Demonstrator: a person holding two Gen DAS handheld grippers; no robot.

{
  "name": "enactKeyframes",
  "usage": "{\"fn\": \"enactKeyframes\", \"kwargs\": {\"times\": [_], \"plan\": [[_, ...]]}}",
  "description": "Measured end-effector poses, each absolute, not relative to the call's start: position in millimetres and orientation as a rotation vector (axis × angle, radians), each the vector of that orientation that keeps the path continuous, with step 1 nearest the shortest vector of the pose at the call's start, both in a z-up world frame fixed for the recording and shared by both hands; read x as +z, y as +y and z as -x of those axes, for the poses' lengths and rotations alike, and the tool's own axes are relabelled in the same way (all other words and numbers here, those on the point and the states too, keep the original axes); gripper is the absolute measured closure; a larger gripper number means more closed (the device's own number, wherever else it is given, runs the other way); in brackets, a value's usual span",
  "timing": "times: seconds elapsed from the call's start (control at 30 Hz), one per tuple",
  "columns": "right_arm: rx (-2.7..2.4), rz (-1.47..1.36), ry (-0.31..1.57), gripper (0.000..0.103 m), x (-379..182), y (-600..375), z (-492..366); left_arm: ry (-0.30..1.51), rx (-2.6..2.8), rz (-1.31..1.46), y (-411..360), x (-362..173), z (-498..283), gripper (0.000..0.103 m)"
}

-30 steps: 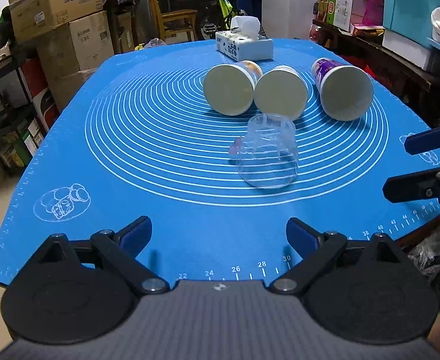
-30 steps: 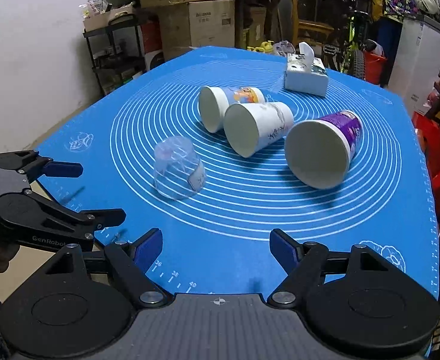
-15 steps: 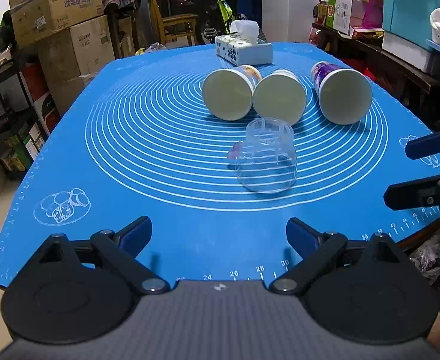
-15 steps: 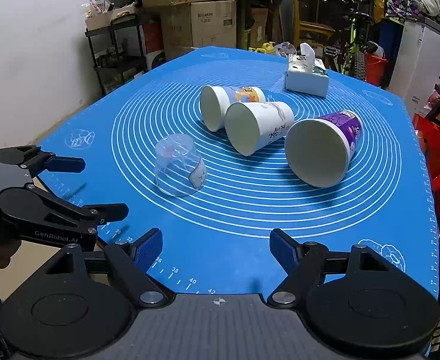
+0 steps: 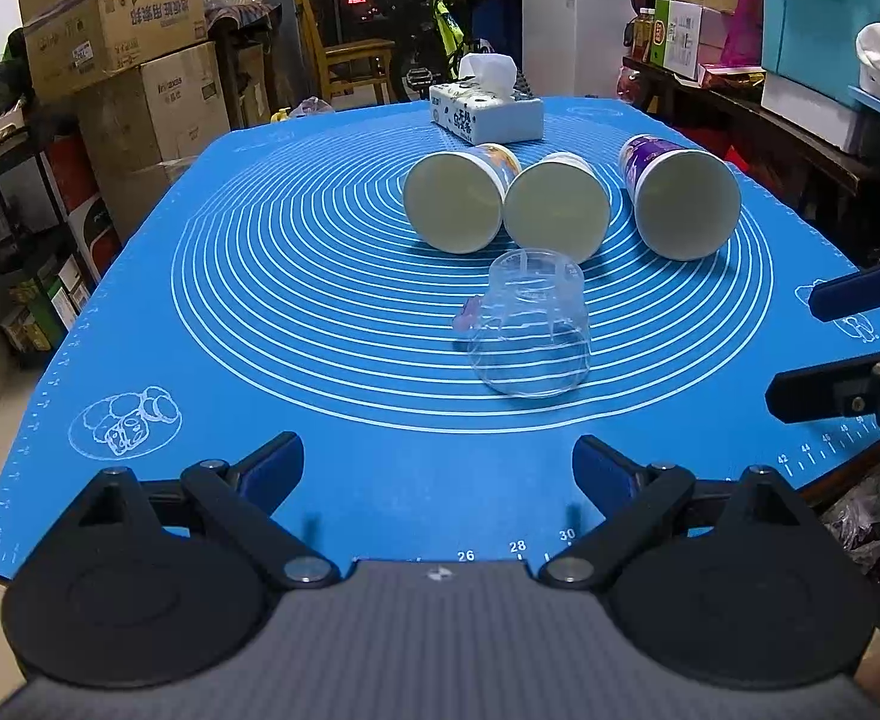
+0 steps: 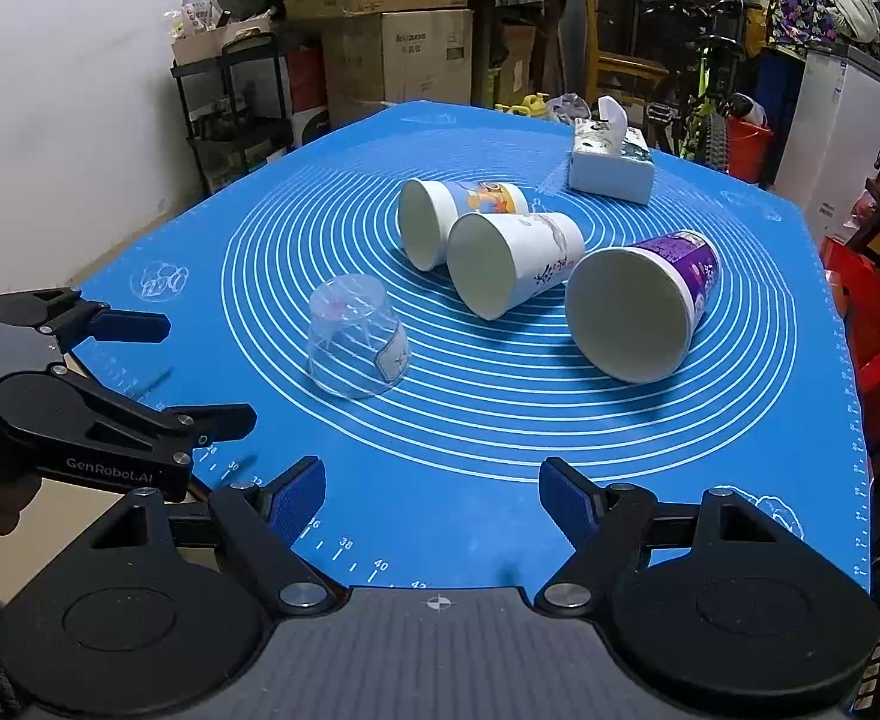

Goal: Flip cup upside down

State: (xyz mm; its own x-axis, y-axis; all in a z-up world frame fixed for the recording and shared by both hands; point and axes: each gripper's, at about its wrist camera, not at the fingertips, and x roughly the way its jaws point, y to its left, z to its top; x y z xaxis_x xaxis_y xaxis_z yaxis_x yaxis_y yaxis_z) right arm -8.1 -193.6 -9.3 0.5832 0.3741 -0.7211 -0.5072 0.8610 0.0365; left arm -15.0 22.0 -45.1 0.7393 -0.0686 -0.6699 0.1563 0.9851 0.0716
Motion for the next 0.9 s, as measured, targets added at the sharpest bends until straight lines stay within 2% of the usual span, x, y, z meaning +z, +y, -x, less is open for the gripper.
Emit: {"fn": "enactKeyframes", "kwargs": {"times": [0.9], "plan": [[0.516, 0.195, 0.772, 0.021, -7.1, -193.3, 10.4, 0.698, -0.133, -0.121, 24.0, -44.9, 17.1, 0.007]]}}
